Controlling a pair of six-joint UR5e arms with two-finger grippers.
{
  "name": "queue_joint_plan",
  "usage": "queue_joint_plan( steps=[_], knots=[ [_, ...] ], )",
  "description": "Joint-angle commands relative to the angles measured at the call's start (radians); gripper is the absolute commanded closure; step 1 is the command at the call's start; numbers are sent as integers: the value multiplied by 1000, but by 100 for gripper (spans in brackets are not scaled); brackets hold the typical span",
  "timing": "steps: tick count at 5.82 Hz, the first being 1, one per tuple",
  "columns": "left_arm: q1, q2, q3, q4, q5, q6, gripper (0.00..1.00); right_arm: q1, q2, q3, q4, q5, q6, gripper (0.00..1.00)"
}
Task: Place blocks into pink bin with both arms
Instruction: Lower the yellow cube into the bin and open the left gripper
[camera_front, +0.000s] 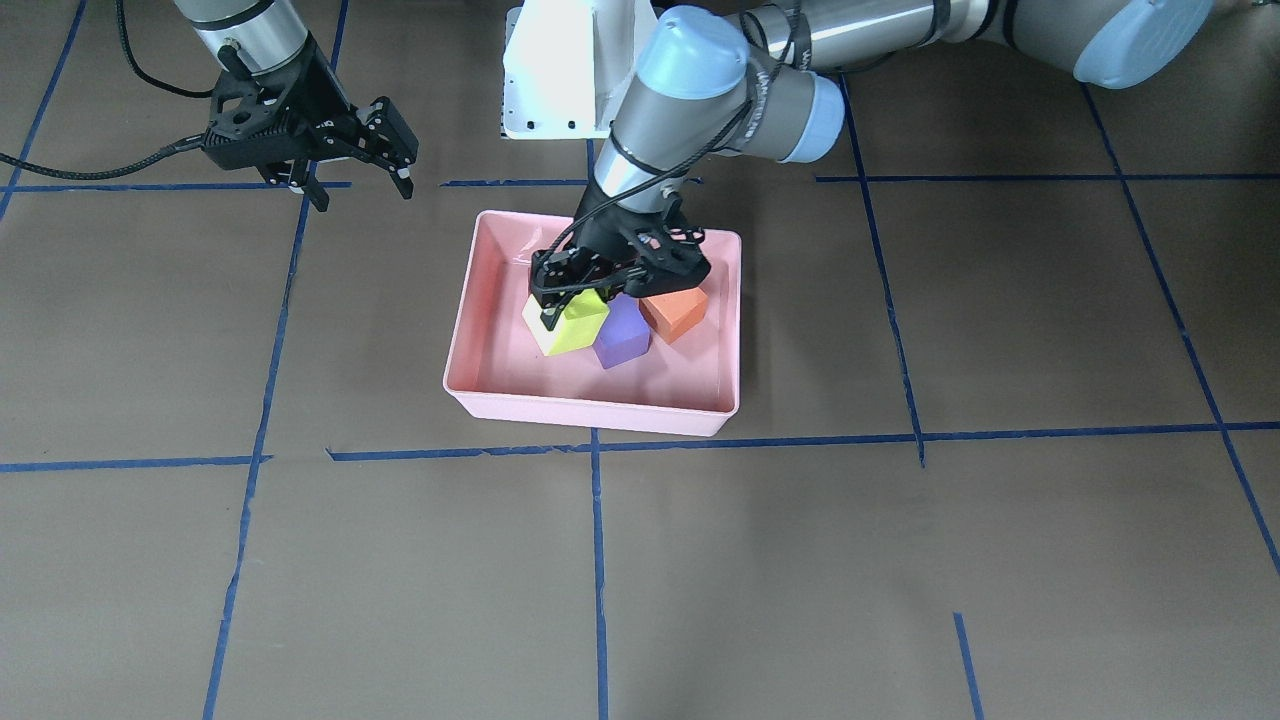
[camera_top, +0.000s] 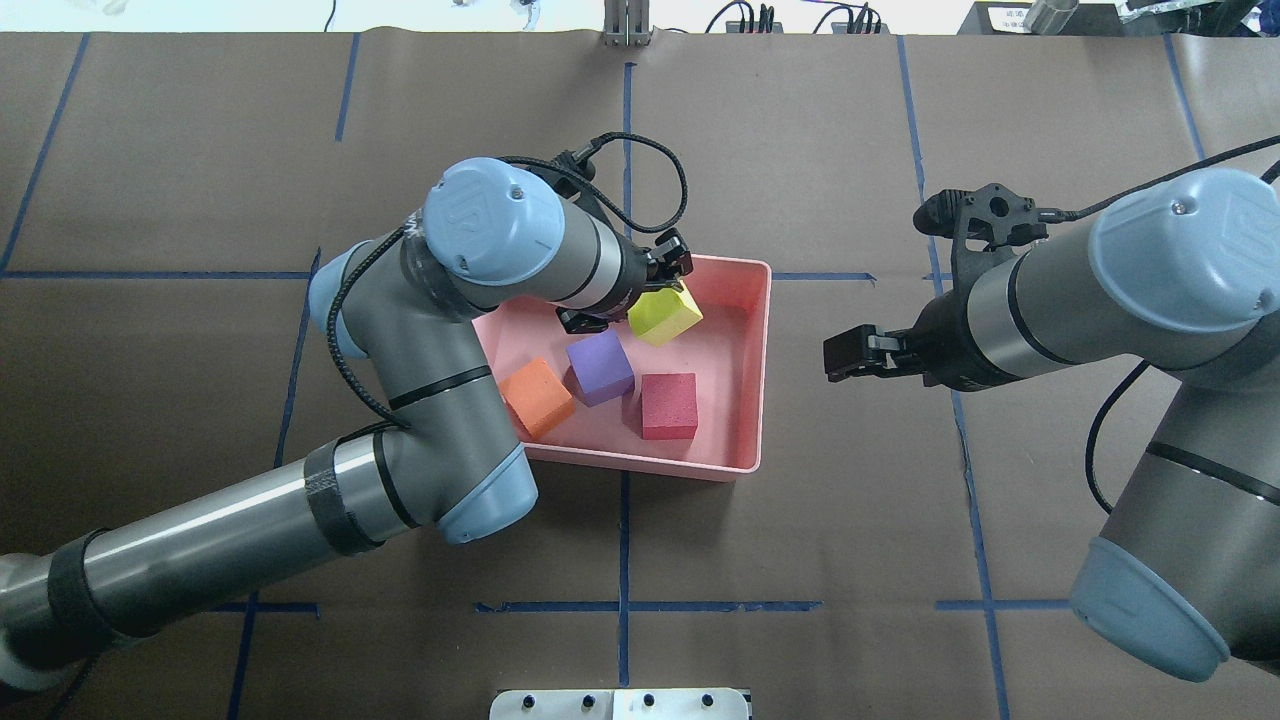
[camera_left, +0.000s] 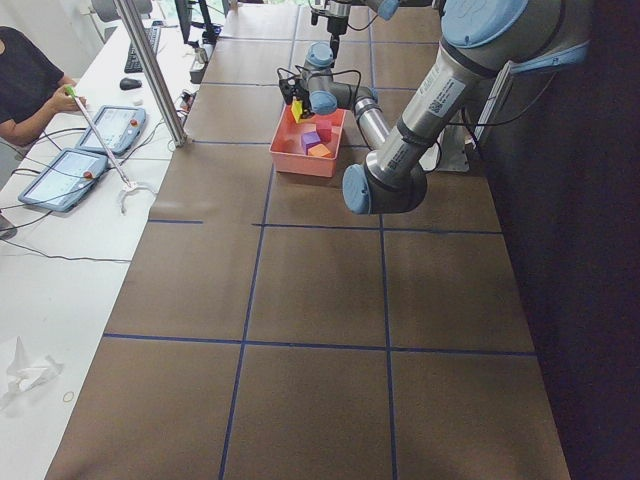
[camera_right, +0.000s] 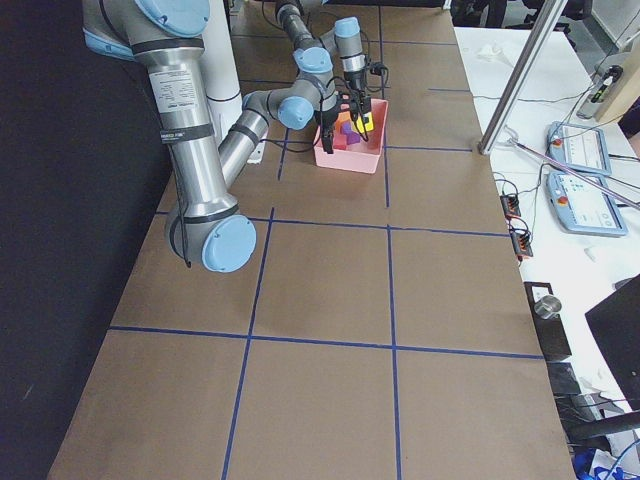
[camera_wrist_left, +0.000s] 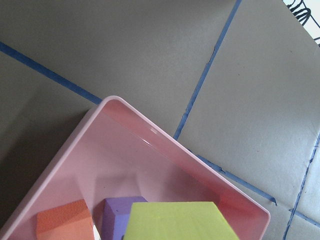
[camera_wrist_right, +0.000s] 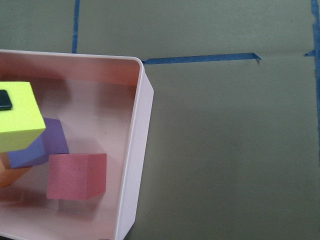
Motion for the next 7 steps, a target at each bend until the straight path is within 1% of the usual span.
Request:
queue_joint_plan(
  steps=[1, 2, 3, 4, 6, 7],
  knots=[
    [4, -25, 79, -65, 25, 22, 90, 2, -7, 1, 1, 0, 0, 0],
    [4, -19, 77, -65, 24, 57, 23, 2, -8, -1, 0, 0, 0, 0],
    [0, 6, 53, -66, 24, 99, 0, 3, -16, -1, 0, 0, -2, 0],
    [-10, 77, -58, -65, 22, 101, 0, 9, -17, -1, 0, 0, -2, 0],
    [-57, 202, -209, -62, -5, 105, 0, 41, -46, 1, 0, 2, -26, 0],
    [-115, 271, -272, -59, -115, 119, 0, 87, -72, 2, 0, 32, -91, 0]
  ],
)
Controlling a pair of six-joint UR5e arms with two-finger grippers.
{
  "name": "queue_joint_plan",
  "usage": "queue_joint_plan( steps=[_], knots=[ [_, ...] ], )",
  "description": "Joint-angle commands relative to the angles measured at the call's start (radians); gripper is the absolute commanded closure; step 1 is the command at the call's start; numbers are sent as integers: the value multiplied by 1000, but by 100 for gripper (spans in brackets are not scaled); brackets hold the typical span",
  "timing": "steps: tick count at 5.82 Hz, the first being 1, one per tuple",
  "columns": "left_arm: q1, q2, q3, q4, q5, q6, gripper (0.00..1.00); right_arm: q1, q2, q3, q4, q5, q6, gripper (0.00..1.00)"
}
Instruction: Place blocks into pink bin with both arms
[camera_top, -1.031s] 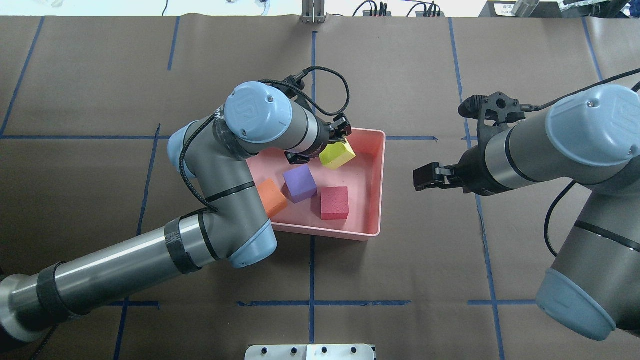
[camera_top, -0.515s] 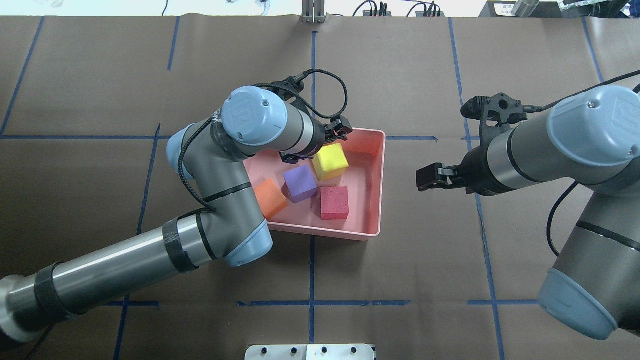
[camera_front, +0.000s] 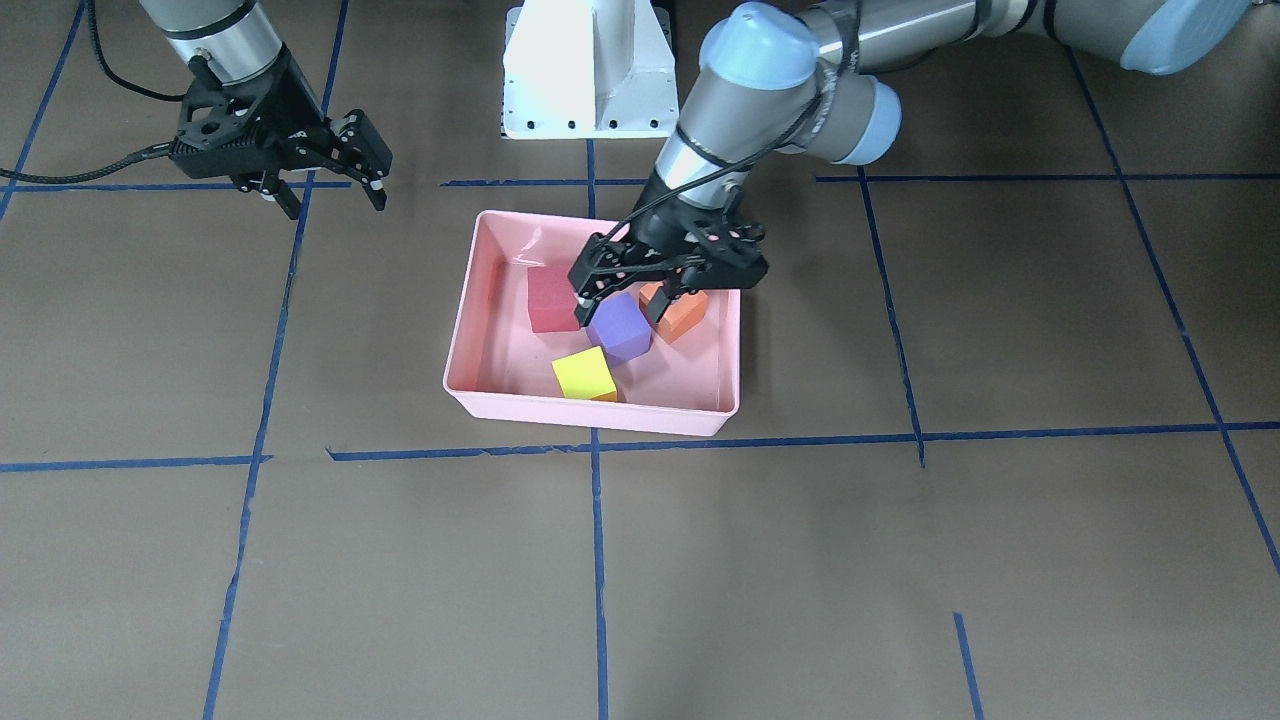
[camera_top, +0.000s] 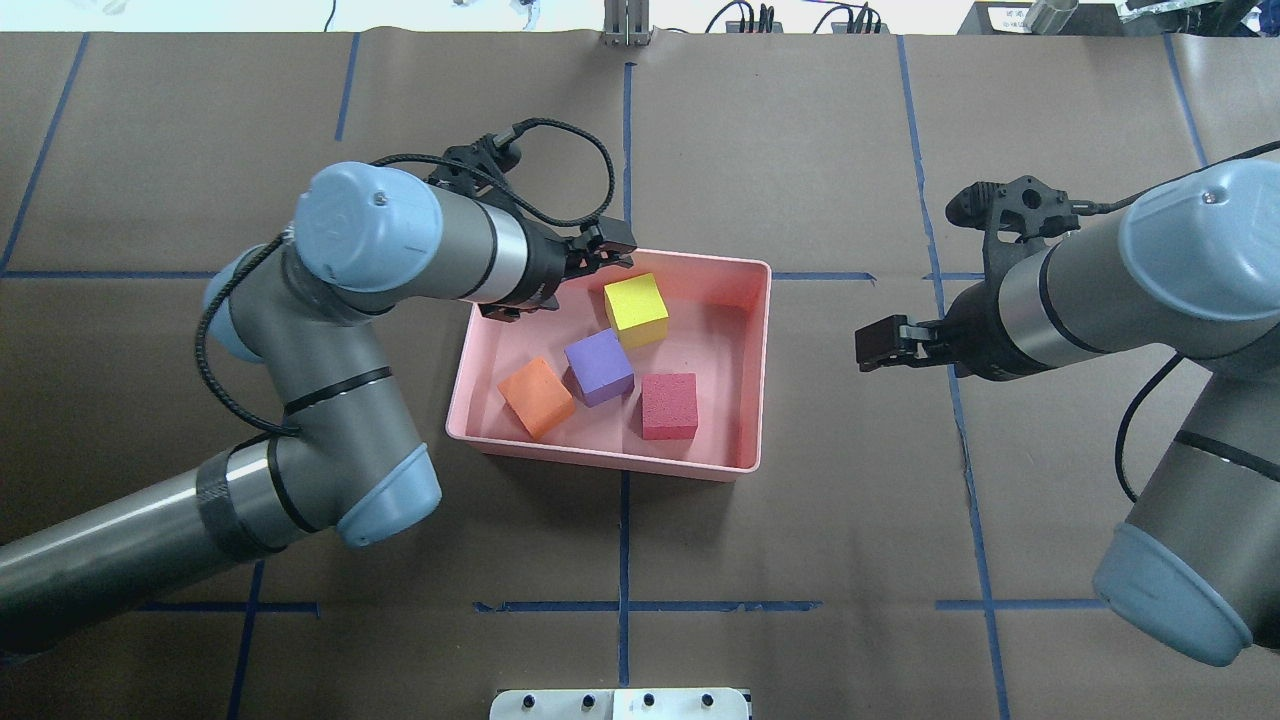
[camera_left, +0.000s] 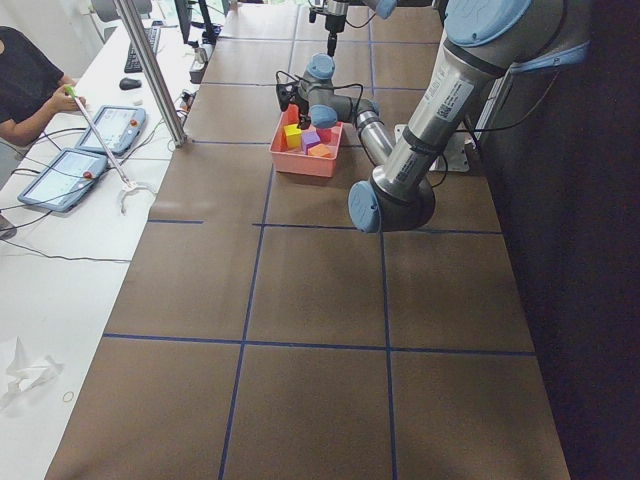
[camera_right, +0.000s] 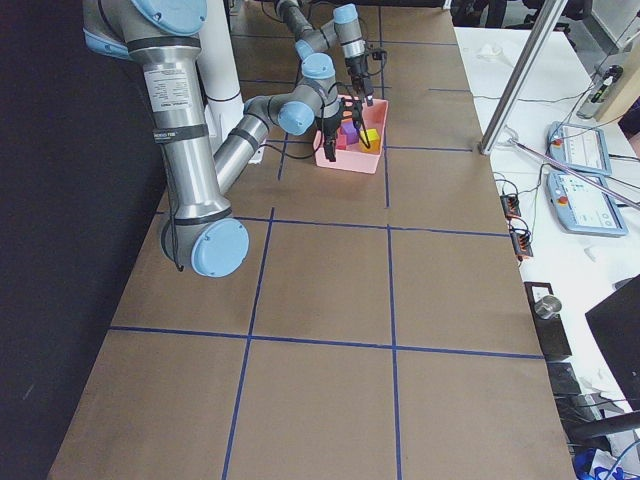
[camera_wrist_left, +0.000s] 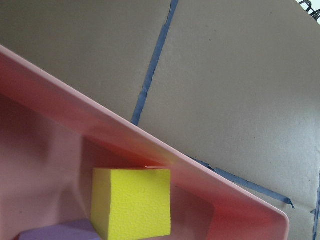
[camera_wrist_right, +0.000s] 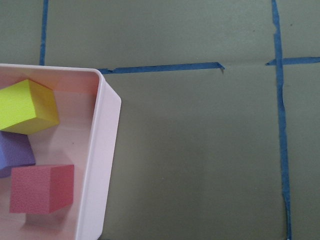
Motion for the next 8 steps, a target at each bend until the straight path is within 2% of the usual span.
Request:
queue_joint_plan(
  steps=[1, 2, 3, 4, 5, 6, 8],
  knots=[
    [-105, 151, -147, 9, -176, 100, 0, 123, -73, 1, 0, 90, -168, 0],
    [-168, 276, -224, 9, -252, 170, 0, 204, -123, -2, 0, 141, -290, 0],
    [-267, 415, -276, 7, -375, 294, 0, 290, -180, -8, -2, 182, -412, 0],
    [-395, 543, -293, 6, -484, 465, 0, 395, -234, -28, -3, 231, -551, 0],
    [-503, 653, -301, 6, -547, 671, 0, 486, -274, -78, -3, 273, -686, 0],
    [-595, 740, -289, 9, -583, 887, 0, 572, -308, -123, -5, 310, -836, 0],
    [-743, 849, -231, 30, -585, 1310, 0, 672, -377, -171, -23, 316, -1016, 0]
  ],
)
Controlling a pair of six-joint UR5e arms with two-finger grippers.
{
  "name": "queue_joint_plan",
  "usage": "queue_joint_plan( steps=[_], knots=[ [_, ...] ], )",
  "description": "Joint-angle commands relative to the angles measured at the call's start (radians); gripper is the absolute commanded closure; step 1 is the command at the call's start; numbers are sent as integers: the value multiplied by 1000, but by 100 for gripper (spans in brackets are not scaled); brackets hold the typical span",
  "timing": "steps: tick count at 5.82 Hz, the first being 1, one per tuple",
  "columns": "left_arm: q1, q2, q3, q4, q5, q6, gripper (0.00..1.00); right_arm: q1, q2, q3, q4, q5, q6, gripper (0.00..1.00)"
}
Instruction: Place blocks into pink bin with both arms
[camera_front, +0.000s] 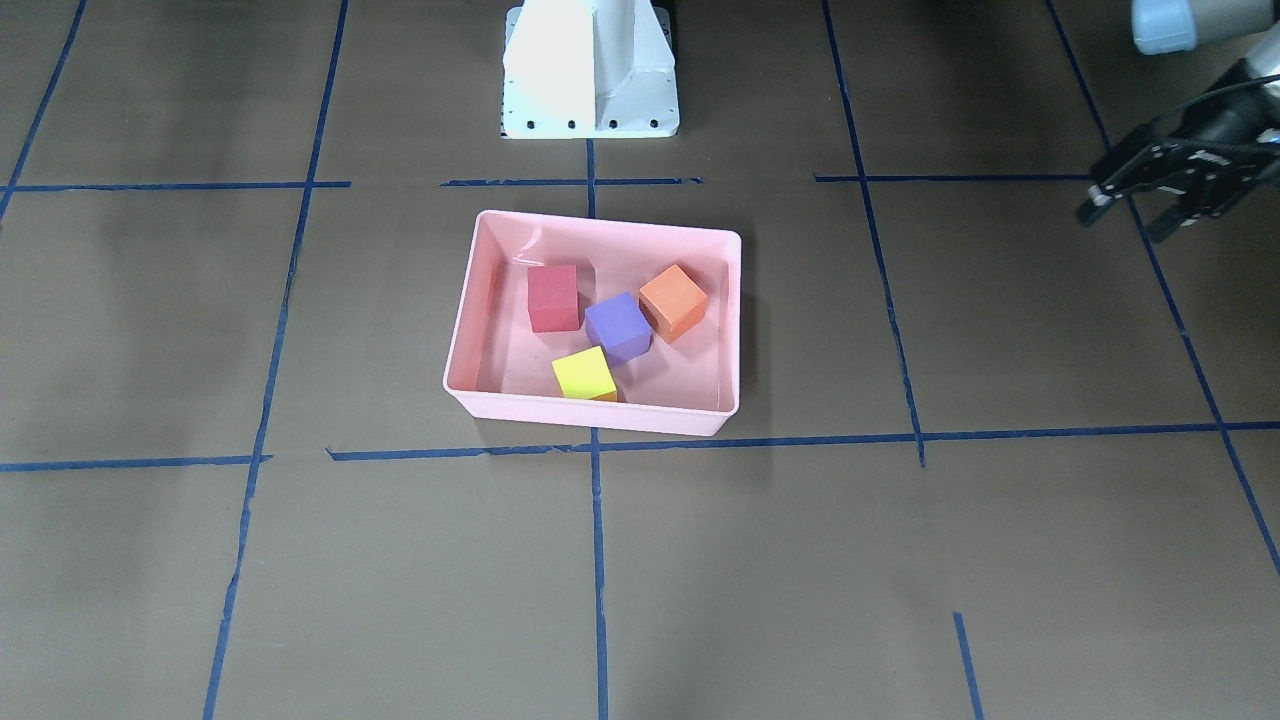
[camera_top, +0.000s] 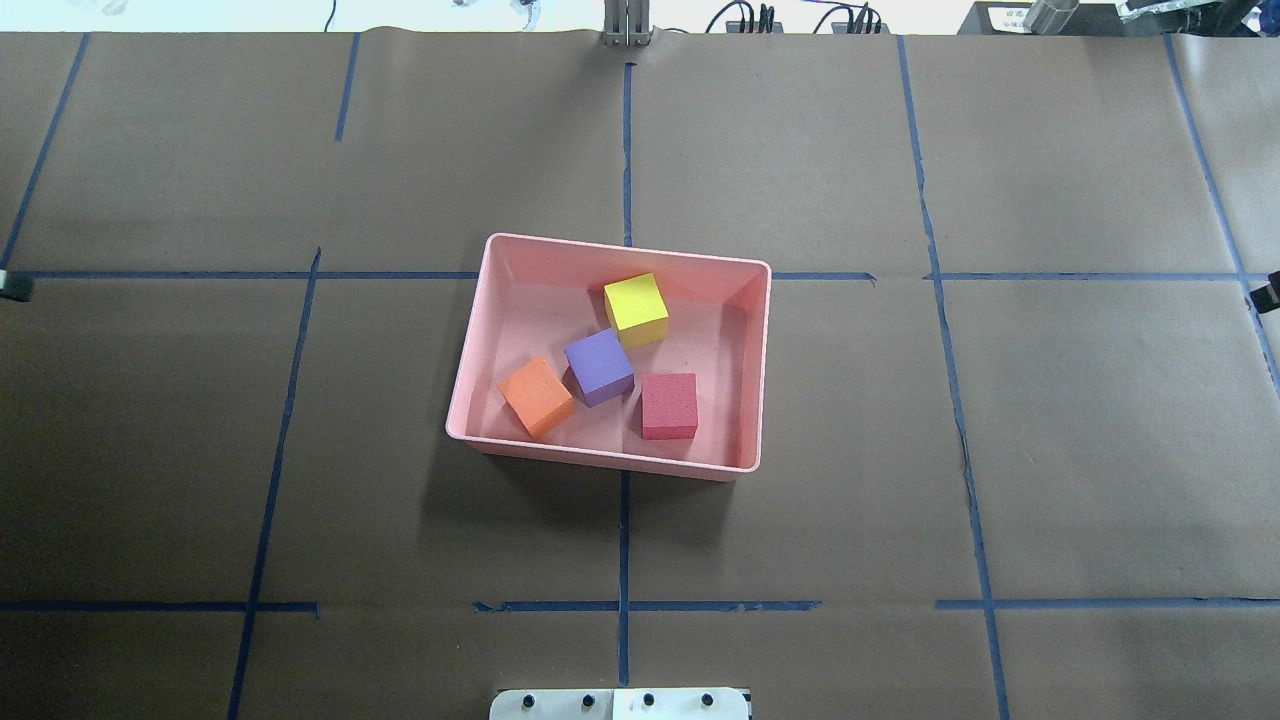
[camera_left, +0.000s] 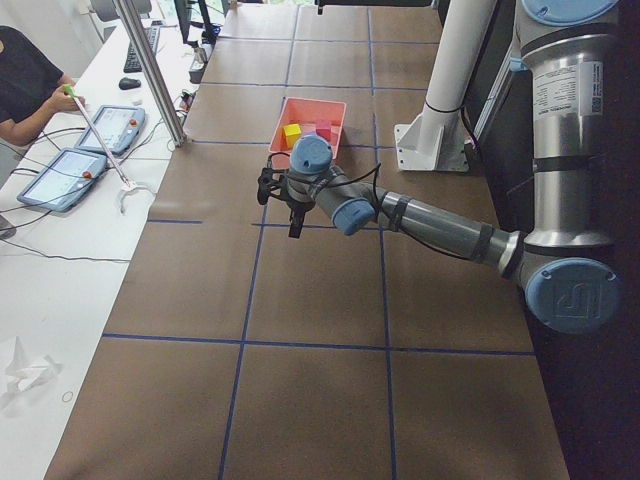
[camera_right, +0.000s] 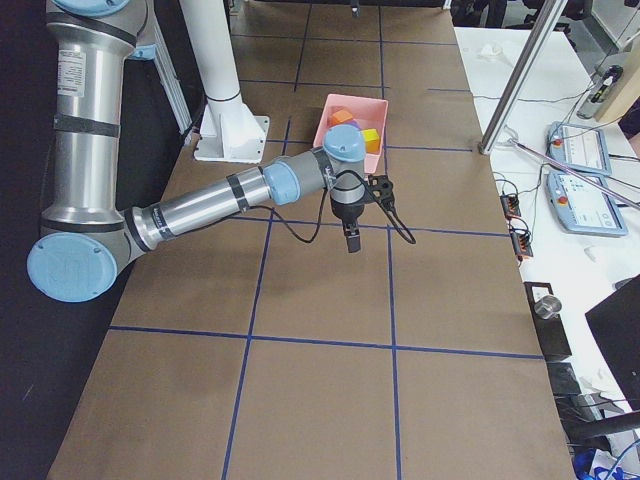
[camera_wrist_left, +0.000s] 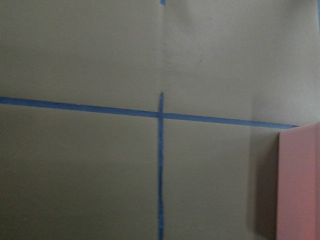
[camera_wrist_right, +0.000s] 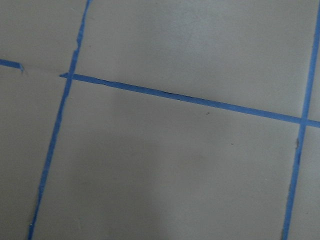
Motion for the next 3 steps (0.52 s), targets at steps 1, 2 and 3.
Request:
queue_joint_plan(
  steps=[1, 2, 3],
  knots=[
    [-137, 85, 88, 9, -5, 389, 0, 99, -45, -21, -97, 9, -205, 0],
    [-226, 101, 164, 14, 1, 551, 0, 133, -46, -37, -184, 9, -334, 0],
    [-304, 98, 233, 56, -2, 725, 0, 137, -77, -53, -187, 6, -352, 0]
  ],
)
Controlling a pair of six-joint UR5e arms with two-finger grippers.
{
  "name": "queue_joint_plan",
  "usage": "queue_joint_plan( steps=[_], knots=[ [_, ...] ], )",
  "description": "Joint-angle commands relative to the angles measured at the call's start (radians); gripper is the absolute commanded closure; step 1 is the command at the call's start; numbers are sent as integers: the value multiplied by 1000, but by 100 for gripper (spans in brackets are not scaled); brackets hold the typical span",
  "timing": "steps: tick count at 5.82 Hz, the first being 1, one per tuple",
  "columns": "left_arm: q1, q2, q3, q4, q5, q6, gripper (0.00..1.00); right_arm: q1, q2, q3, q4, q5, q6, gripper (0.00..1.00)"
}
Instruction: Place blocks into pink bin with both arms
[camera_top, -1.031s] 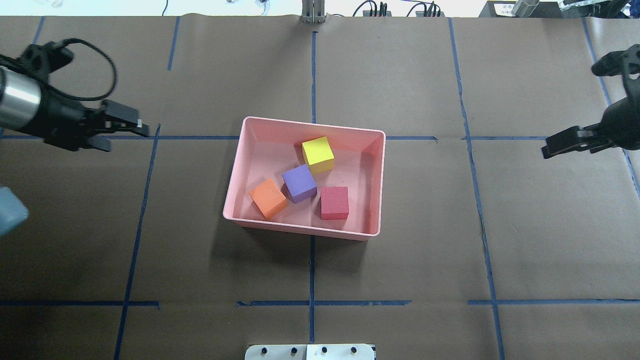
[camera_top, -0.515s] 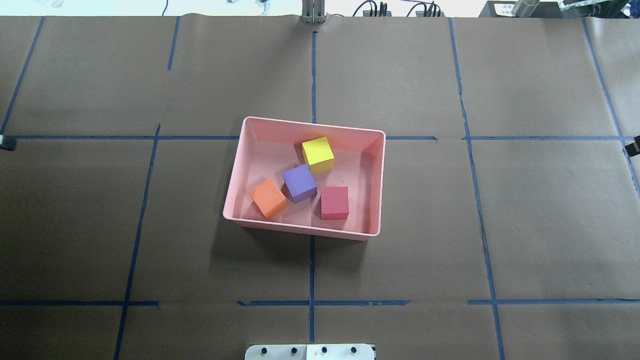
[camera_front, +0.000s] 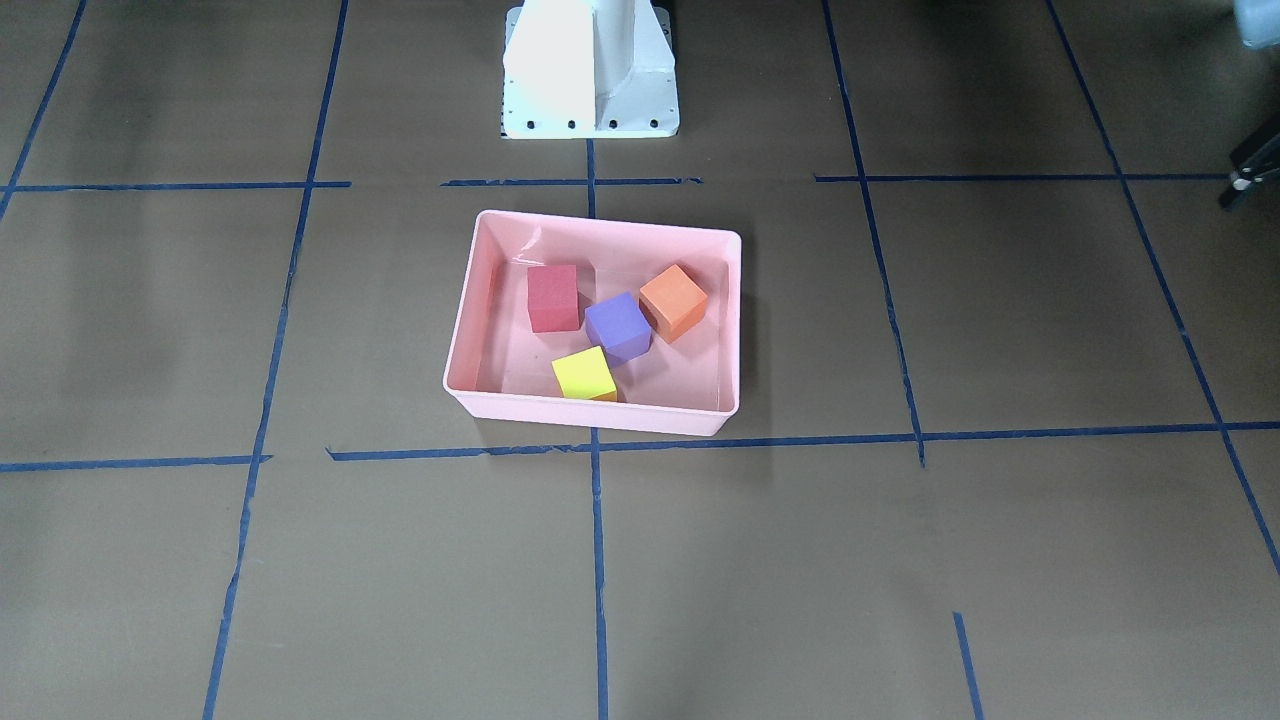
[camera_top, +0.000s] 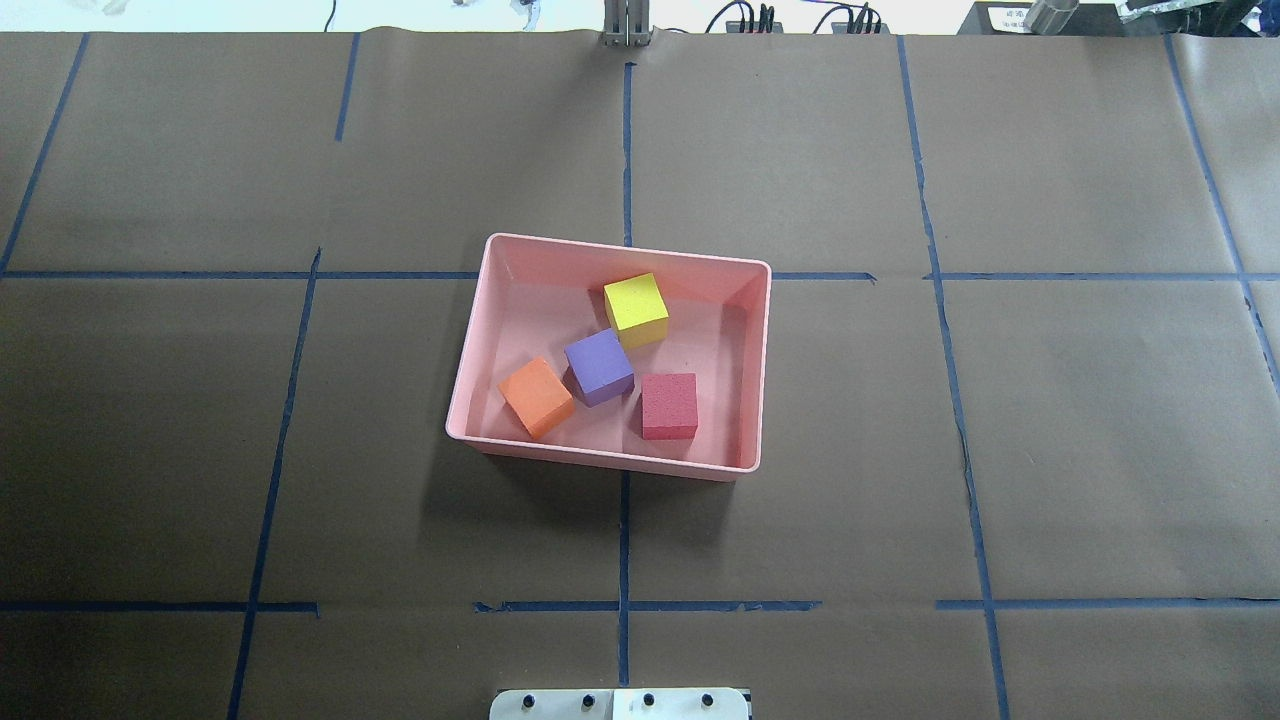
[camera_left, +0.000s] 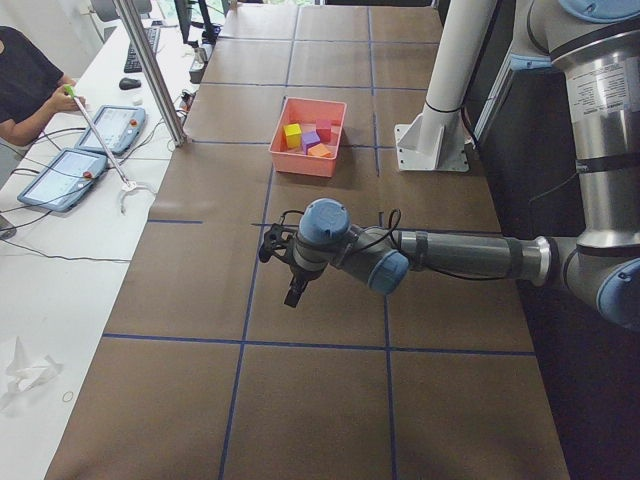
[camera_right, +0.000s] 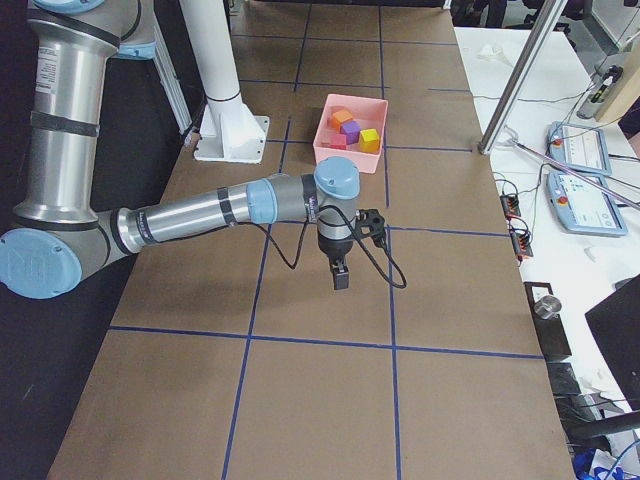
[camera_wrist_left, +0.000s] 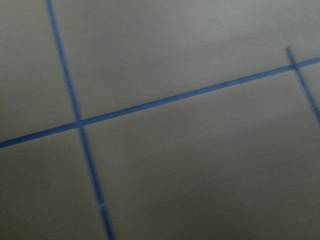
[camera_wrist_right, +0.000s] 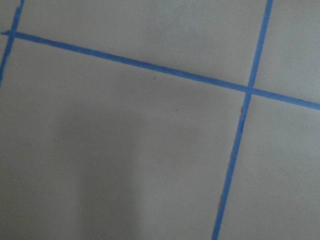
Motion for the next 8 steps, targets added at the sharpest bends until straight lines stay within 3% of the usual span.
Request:
queue_joint_plan(
  steps=[1, 3, 5, 6, 7, 8],
  knots=[
    [-103, -7, 64, 211, 4, 254, 0, 13, -28, -59, -18, 19, -52, 0],
    [-133, -46, 50, 457, 7, 287, 0, 24, -57, -47, 4, 64, -64, 0],
    [-133, -29, 64, 469, 9, 281, 0, 24, -78, -41, 10, 66, -61, 0],
    [-133, -35, 35, 537, 7, 281, 0, 22, -78, -41, 10, 67, -59, 0],
    [-131, -29, -77, 655, 7, 281, 0, 24, -78, -38, 10, 70, -58, 0],
    [-127, -27, -123, 744, 10, 283, 0, 22, -77, -40, 10, 70, -58, 0]
  ],
)
